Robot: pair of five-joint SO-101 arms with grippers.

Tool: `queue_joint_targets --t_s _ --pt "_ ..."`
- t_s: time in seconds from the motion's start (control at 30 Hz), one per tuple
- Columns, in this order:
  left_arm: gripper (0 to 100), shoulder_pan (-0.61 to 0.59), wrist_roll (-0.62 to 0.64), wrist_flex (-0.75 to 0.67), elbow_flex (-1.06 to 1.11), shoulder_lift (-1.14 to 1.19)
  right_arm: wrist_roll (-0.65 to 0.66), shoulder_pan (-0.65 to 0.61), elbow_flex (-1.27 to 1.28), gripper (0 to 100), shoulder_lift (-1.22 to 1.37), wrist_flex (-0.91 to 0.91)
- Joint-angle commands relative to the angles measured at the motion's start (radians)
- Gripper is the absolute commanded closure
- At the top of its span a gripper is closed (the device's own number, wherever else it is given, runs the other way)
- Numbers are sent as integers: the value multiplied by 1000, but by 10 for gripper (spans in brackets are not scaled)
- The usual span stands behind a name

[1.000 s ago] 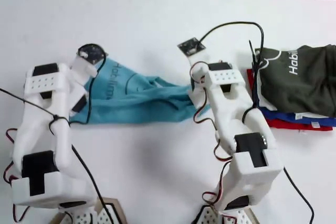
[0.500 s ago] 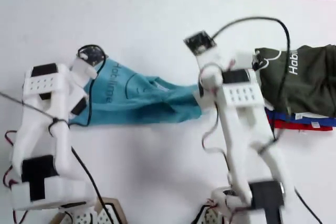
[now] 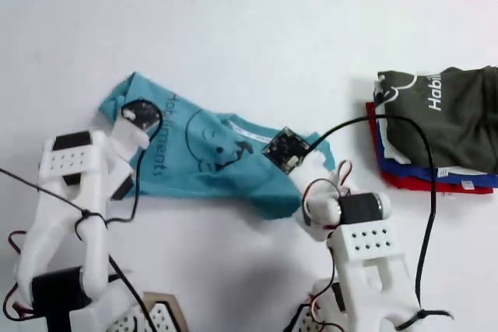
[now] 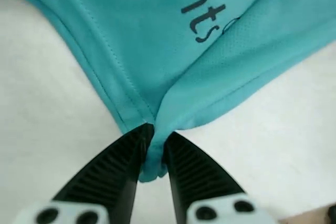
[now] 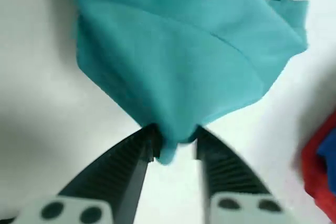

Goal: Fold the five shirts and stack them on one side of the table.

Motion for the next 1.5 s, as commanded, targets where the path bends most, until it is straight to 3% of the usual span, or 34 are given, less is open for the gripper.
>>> queue_joint_targets --t_s 0.0,0.2,0.33,0.53,0.87,1.17,1.47 --pt "975 12 -3 -12 2 -41 9 56 -69 690 -28 -16" --pt "975 12 0 -12 1 -41 12 160 -57 752 -16 -85" --pt "975 12 2 -14 1 -41 107 64 9 762 38 -65" --pt "975 12 3 -11 1 -41 68 27 2 762 263 -294" --pt "975 8 3 -6 1 -48 66 54 -494 762 855 -340" --pt "975 6 5 -11 -1 -48 -51 44 -994 762 1182 -191" --pt "975 6 5 -14 -1 -44 -71 71 -1191 759 975 251"
